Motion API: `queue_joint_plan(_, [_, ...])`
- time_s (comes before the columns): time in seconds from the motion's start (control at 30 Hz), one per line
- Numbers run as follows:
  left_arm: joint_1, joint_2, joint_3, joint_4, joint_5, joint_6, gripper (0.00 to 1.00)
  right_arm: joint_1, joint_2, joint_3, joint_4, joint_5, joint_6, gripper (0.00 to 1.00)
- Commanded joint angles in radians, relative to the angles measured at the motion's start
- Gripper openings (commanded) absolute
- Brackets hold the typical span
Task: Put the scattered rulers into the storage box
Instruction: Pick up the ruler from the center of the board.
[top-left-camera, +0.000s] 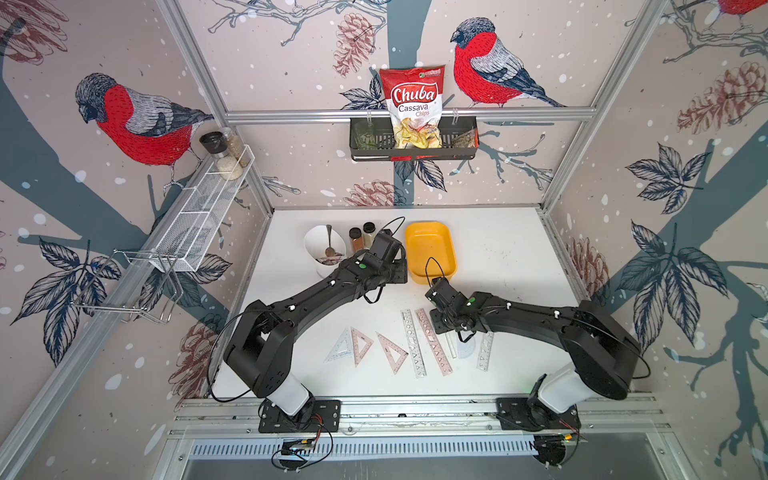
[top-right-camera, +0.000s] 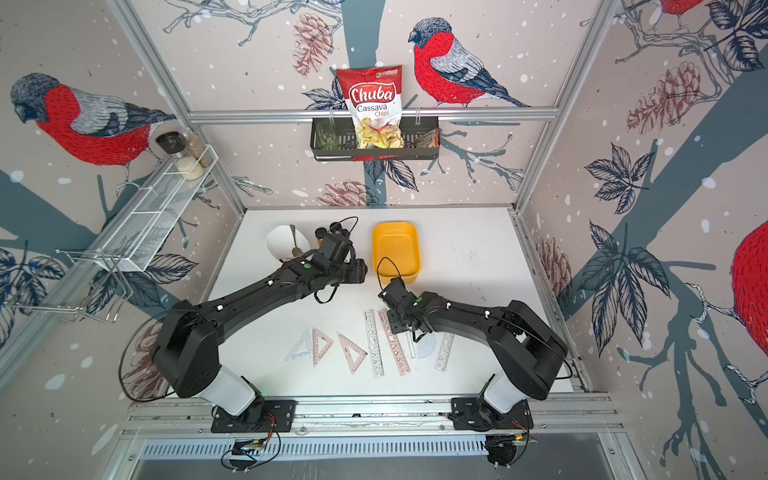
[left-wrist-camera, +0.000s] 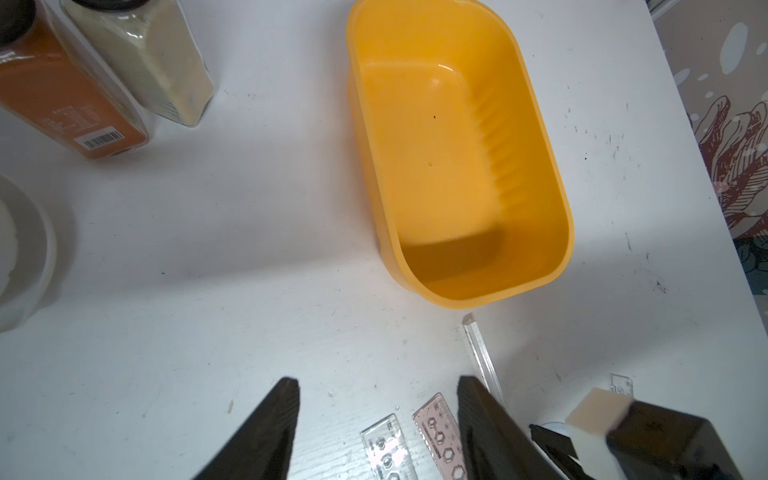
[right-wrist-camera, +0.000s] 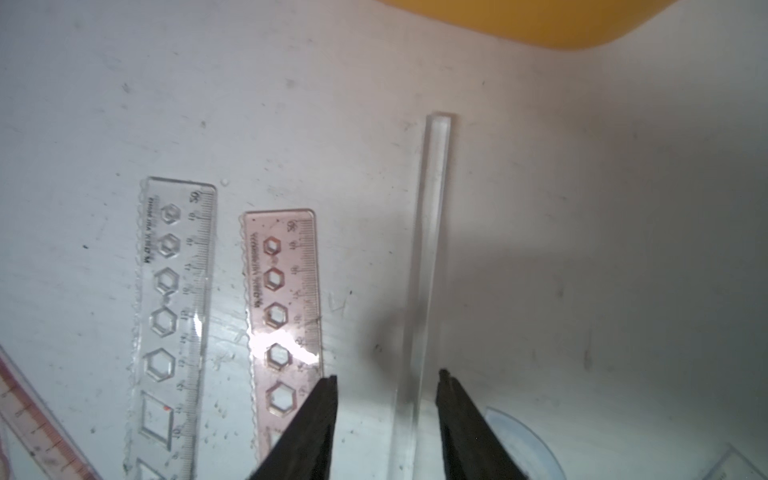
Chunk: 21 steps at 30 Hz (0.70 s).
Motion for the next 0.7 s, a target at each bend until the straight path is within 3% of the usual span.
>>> queue_joint_plan(0.0, [-0.003, -0.004, -0.004, 0.018, -0.003, 0.018, 0.65, -0.001, 0.009, -0.017, 0.020, 0.000, 0.036, 0.43])
queue_joint_plan(0.67, [-0.003, -0.009, -0.012, 0.030, -0.006, 0.016, 0.66, -0.019, 0.038, -0.057, 0.056, -0.002, 0.071, 0.18])
